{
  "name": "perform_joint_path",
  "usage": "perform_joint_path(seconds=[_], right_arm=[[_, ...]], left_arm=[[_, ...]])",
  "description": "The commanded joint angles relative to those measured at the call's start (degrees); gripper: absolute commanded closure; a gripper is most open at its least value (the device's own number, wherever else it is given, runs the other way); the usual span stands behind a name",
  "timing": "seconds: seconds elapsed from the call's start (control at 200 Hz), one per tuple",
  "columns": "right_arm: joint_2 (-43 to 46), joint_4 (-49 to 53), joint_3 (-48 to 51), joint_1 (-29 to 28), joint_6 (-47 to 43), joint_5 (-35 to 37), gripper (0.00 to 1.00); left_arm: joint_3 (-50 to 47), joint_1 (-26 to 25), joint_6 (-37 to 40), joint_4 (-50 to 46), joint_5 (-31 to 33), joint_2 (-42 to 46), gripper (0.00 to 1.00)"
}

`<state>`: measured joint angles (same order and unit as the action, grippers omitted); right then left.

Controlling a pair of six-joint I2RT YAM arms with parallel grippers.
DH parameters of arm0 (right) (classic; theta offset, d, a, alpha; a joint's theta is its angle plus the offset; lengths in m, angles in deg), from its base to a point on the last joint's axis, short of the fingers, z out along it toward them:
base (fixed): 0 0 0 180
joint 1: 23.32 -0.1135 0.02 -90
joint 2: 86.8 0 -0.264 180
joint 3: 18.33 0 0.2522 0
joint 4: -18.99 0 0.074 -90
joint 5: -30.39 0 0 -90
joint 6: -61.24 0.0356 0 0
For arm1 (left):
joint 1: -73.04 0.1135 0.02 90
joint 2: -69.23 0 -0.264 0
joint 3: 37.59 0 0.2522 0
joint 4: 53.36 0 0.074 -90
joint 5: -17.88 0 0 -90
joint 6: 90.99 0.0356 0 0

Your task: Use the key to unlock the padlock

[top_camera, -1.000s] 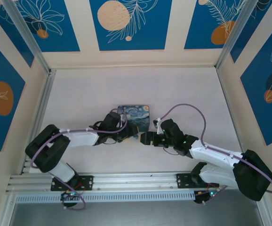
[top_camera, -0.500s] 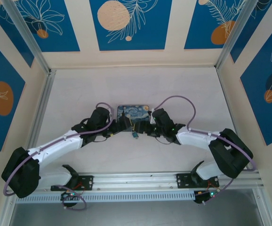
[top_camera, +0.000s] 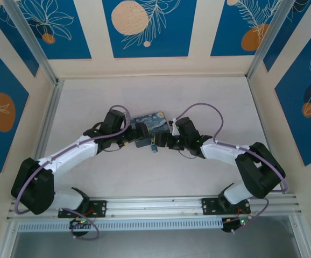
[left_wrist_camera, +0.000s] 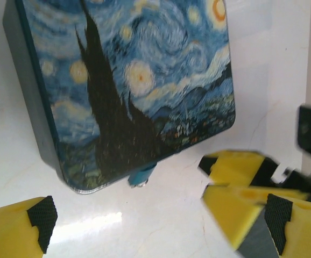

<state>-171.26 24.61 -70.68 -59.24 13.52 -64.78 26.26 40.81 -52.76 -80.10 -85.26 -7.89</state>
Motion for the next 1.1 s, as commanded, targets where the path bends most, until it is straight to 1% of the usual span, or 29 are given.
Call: perform_joint_path(seconds=[0.0, 0.135, 0.285, 0.53, 0.72, 0.77, 0.805, 0.82, 0.825, 0.84, 0.895, 0.905, 0.91, 0.975, 1.095], right_arm=[[-0.2, -0.5, 1.3, -1.1, -3.8, 0.6, 0.32], [-3.4, -1.9, 0.3, -1.7, -6.0, 0.8, 0.35], [-7.5, -1.1, -2.7, -2.7, -9.1, 0.7, 0.39], [-12.1, -2.5, -5.2, -3.7, -9.3, -0.3, 0.44], [-13.0, -2.7, -4.9, -4.6, -8.9, 0.4, 0.54], [-13.0, -2.8, -4.4, -4.8, -8.7, 0.6, 0.59], [-12.9, -3.0, -3.9, -4.8, -8.6, 0.8, 0.64], [-12.9, -3.1, -3.7, -4.8, -8.5, 0.9, 0.67], [-12.9, -3.1, -3.6, -4.7, -8.4, 1.0, 0.70], [-12.9, -3.1, -3.6, -4.8, -8.3, 1.0, 0.71], [-12.8, -3.2, -3.0, -4.7, -8.0, 1.4, 0.81], [-12.8, -3.2, -2.9, -4.8, -8.0, 1.5, 0.85], [-12.8, -3.2, -2.9, -4.8, -8.0, 1.5, 0.85], [-12.3, -2.7, -2.5, -4.8, -7.7, 2.1, 1.00], [-10.9, -1.5, -1.7, -4.5, -7.3, 2.9, 1.00]], left_arm=[[4.0, 2.0, 2.8, -2.1, -2.7, -1.7, 0.00], [5.7, 3.2, 3.4, -2.4, -3.9, -2.9, 0.00], [5.8, 4.1, 3.2, -2.2, -4.8, -3.5, 0.00], [4.6, 5.5, 2.4, -0.6, -6.2, -3.9, 0.00], [4.7, 6.4, 2.2, 0.1, -6.8, -4.2, 0.00], [4.7, 6.6, 2.2, 0.3, -7.0, -4.4, 0.00], [4.7, 6.7, 2.2, 0.4, -7.2, -4.5, 0.00], [4.8, 6.7, 2.2, 0.5, -7.2, -4.6, 0.00], [4.8, 6.8, 2.2, 0.4, -7.2, -4.6, 0.00], [4.8, 6.8, 2.2, 0.4, -7.2, -4.7, 0.00], [4.9, 6.9, 2.3, 0.5, -7.3, -4.9, 0.00], [4.9, 6.9, 2.4, 0.5, -7.3, -4.9, 0.00], [4.9, 7.0, 2.4, 0.4, -7.3, -4.9, 0.00], [5.1, 7.1, 2.8, 0.2, -7.1, -5.1, 0.00], [6.2, 7.3, 4.7, -2.3, -5.4, -5.3, 0.00]])
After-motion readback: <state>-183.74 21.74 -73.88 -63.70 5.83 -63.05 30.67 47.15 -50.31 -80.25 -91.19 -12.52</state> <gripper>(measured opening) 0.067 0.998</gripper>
